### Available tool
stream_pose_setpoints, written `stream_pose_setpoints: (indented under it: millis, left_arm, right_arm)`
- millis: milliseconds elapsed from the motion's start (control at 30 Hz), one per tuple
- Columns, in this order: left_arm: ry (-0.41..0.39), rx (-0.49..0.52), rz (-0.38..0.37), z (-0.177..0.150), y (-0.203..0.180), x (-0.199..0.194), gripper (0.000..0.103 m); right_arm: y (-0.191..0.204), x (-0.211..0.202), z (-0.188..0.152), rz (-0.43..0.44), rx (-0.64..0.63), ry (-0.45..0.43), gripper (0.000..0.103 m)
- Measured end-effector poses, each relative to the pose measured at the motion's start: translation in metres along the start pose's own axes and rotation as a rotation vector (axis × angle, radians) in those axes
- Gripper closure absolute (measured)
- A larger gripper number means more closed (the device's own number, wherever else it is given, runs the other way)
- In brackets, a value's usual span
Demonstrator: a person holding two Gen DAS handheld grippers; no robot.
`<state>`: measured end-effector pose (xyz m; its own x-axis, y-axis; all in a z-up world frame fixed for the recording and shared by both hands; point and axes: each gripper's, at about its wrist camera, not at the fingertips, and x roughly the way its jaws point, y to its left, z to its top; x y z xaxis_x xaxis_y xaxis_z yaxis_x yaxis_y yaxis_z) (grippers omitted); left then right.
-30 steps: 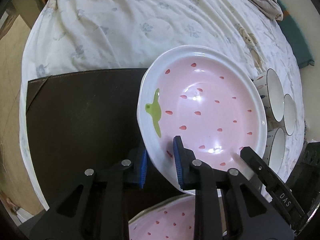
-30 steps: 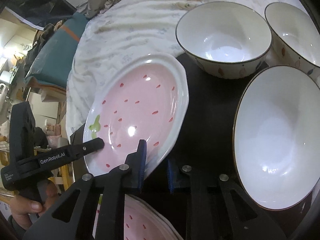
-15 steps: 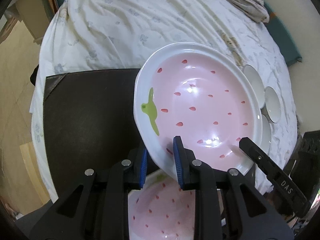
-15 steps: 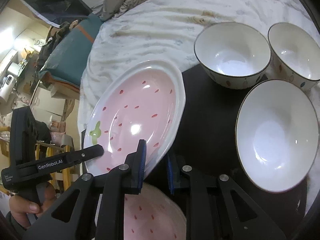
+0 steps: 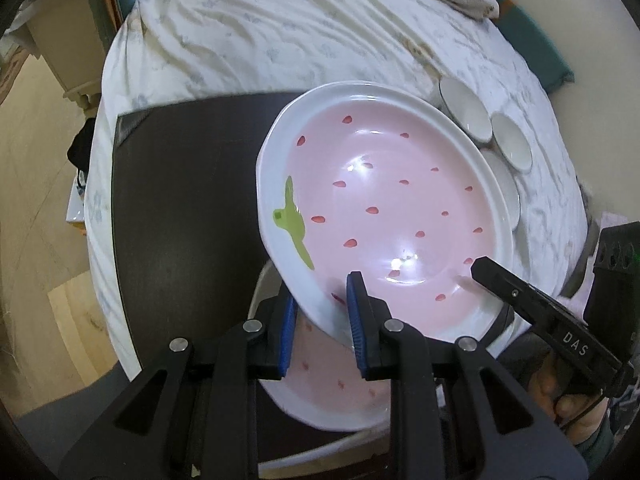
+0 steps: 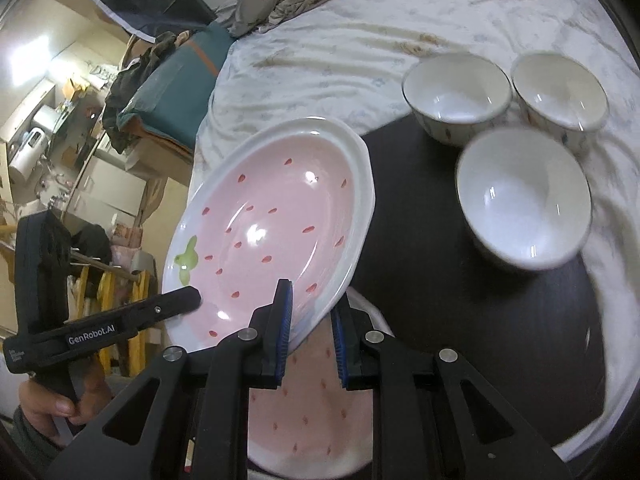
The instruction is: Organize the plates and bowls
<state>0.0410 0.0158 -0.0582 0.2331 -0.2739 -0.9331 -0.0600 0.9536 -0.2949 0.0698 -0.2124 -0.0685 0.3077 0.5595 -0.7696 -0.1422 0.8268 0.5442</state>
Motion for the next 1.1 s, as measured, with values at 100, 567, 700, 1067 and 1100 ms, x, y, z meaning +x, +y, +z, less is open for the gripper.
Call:
stream_pose_setpoints:
  millis: [100, 567, 700, 1067, 1100]
  left_arm:
    - [0.021, 0.018, 0.010, -0.015, -0.002, 0.003, 0.083]
    - [0.087, 0.017, 0.055, -0.052, -0.002, 0.016, 0.083]
    - [0.110, 0.001, 0.074, -0.054, 0.003, 0.021, 0.082]
    - [0.100, -0.054, 0.139, -0.050, 0.019, 0.024, 0.083]
    - [0.097, -0.062, 0.145, -0.049, 0.021, 0.023, 0.083]
  right_arm:
    - [-0.001, -0.004, -0.020, -0.013, -0.002, 0.017, 0.083]
    - [-0.012, 0.000, -0.075, -0.018, 0.028, 0.118, 0.083]
    - [-0.016, 0.003, -0.081, -0.008, 0.039, 0.140, 0.083]
    - [-0.023, 0.020, -0.094, 0.042, 0.111, 0.227, 0.084]
    - [-0.022, 0.020, -0.095, 0.041, 0.109, 0.228, 0.084]
